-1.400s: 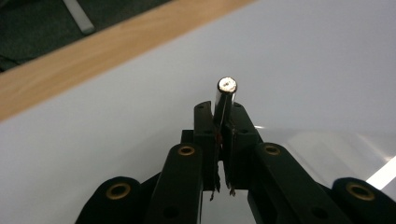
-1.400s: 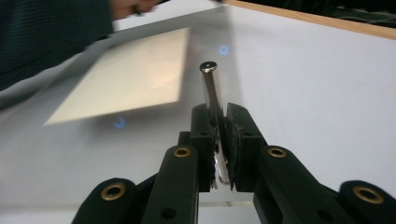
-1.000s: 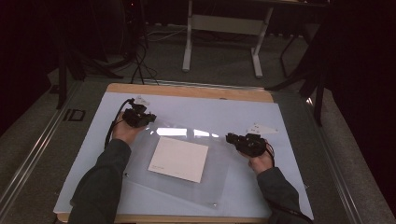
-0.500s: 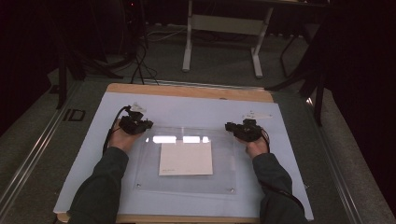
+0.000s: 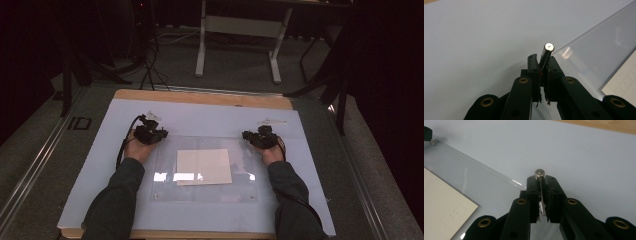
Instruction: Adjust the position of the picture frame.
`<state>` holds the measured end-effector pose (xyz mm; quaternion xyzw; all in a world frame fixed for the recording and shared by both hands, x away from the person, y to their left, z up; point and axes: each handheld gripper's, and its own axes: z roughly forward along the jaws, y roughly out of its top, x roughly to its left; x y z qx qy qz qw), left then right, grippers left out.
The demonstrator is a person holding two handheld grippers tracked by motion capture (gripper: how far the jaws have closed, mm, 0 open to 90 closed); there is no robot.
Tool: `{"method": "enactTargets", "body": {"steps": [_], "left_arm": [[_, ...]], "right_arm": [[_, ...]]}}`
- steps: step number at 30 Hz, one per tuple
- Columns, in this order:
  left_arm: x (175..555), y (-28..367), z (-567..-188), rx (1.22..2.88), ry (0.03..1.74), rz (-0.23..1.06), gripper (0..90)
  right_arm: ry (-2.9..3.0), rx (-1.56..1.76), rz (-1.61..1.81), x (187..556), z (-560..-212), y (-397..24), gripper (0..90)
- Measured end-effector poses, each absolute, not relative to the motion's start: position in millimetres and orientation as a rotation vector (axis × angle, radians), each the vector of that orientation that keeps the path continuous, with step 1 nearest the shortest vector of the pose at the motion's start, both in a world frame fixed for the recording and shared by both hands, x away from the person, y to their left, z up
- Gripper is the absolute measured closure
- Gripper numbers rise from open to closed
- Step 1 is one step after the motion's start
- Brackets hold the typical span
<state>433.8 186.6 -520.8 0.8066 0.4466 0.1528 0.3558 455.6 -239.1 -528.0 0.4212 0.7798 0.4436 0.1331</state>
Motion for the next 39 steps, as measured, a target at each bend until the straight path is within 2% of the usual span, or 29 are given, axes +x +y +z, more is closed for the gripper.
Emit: {"method": "enactTargets", "body": {"steps": [14,20,26,32,39], "left_arm": [[430,187,-527,2.017,1.168,0.413,83.1],[428,190,-530,1.985,1.167,0.389,75.6],[419,197,-523,1.94,1.157,0.444,64.3],[411,203,-516,1.881,1.133,0.453,60.1],[404,208,-513,1.856,1.096,0.471,59.6]], "right_arm": [[2.222,1.225,1.318,453,-535,-240,82.1],[2.22,1.227,1.315,453,-535,-239,81.9],[2.224,1.227,1.32,453,-536,-240,81.7],[2.234,1.22,1.312,453,-537,-239,81.4],[2.21,1.232,1.306,453,-533,-241,70.8]]}}
